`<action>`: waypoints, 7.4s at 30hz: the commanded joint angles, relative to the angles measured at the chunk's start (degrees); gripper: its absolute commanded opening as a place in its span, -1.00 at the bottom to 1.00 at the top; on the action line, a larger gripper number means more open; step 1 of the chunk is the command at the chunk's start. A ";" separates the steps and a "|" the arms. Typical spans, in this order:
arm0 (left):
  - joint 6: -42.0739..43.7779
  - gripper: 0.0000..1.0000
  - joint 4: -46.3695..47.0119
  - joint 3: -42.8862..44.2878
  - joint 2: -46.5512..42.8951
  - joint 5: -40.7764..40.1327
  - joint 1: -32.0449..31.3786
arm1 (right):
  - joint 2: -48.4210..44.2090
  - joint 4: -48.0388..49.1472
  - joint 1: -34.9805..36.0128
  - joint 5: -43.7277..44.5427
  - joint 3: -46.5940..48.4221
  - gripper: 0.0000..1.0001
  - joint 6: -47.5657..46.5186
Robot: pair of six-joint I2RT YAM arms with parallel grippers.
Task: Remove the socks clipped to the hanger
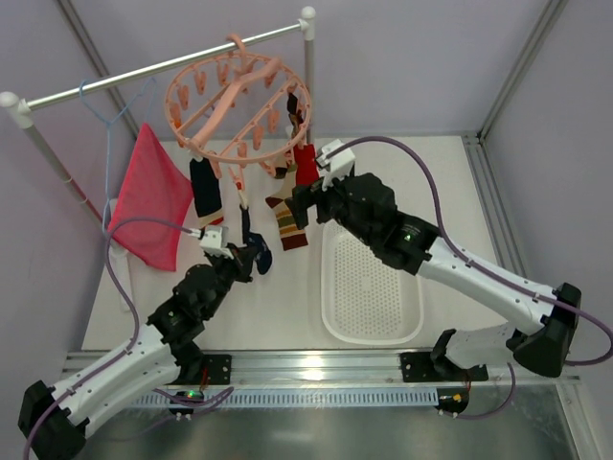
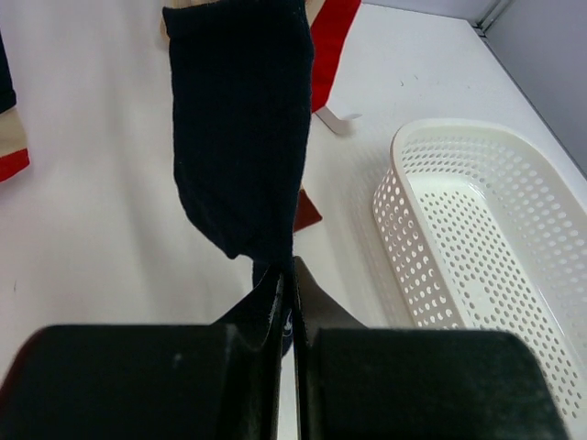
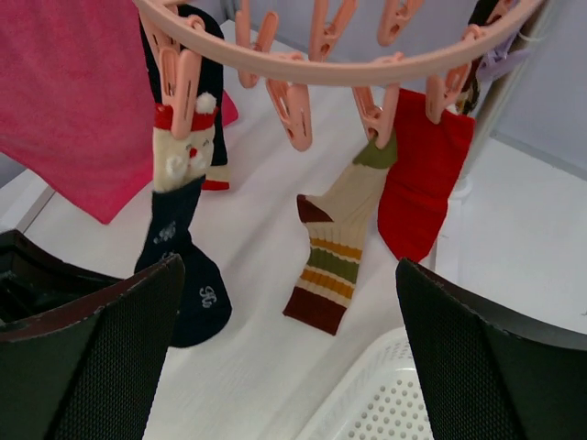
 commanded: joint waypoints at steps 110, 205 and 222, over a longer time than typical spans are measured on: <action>-4.82 -1.00 -6.03 4.15 2.41 3.70 -0.22 | 36.21 3.84 10.55 29.80 36.55 0.83 -2.19; 8.71 0.99 13.37 1.42 11.45 -5.89 21.74 | -32.09 16.32 -43.06 -2.81 -51.79 0.90 19.17; 15.13 0.99 39.22 6.34 35.97 7.12 33.79 | -33.67 16.50 -43.06 -3.78 -52.23 0.90 18.82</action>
